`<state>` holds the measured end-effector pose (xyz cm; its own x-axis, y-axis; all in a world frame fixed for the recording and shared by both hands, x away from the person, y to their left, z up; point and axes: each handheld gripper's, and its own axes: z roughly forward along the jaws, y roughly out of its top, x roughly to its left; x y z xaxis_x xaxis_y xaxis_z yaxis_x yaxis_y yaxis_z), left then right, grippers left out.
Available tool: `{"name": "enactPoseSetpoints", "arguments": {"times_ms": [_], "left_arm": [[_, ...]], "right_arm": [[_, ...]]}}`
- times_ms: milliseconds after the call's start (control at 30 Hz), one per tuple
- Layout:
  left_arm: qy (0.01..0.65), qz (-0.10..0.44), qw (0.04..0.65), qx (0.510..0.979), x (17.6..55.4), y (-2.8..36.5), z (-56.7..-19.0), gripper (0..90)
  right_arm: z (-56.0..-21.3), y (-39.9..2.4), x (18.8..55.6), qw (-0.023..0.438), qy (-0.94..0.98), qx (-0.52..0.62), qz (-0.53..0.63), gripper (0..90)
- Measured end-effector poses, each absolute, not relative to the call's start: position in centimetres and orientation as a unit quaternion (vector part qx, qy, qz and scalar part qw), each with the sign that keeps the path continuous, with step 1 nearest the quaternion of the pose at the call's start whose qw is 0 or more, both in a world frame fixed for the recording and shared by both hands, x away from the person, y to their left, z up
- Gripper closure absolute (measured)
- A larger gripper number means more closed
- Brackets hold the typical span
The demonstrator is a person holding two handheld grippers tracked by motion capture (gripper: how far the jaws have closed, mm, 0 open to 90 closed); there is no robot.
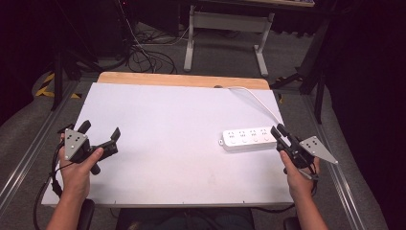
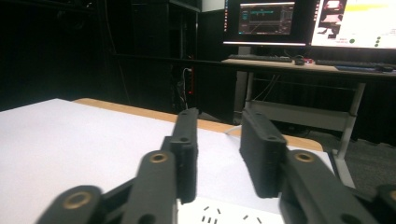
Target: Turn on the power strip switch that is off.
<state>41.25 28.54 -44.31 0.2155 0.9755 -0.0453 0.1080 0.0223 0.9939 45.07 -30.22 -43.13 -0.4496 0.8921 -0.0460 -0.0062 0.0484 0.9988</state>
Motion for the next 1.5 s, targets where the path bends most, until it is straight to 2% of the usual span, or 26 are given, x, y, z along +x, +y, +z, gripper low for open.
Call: {"name": "enactPoseSetpoints", "arguments": {"times_ms": [300, 667, 1100, 1500], "left_arm": [[0.477, 0.407, 0.533, 0.568, 41.2, 28.6, -44.3, 1.9], [0.476, 0.407, 0.533, 0.568, 41.3, 28.6, -44.3, 2.3], [0.477, 0.407, 0.532, 0.569, 41.3, 28.6, -44.3, 2.6], [0.477, 0.408, 0.529, 0.571, 41.1, 28.7, -44.4, 2.6]], "right_arm": [[-42.8, -30.3, 44.8, 0.373, 0.63, 0.345, 0.588, 90.0], [-42.3, -30.0, 44.8, 0.331, 0.666, 0.348, 0.571, 90.0], [-41.7, -28.8, 46.6, 0.284, 0.699, 0.369, 0.543, 90.0], [-41.6, -27.0, 47.9, 0.266, 0.73, 0.377, 0.504, 90.0]]}}
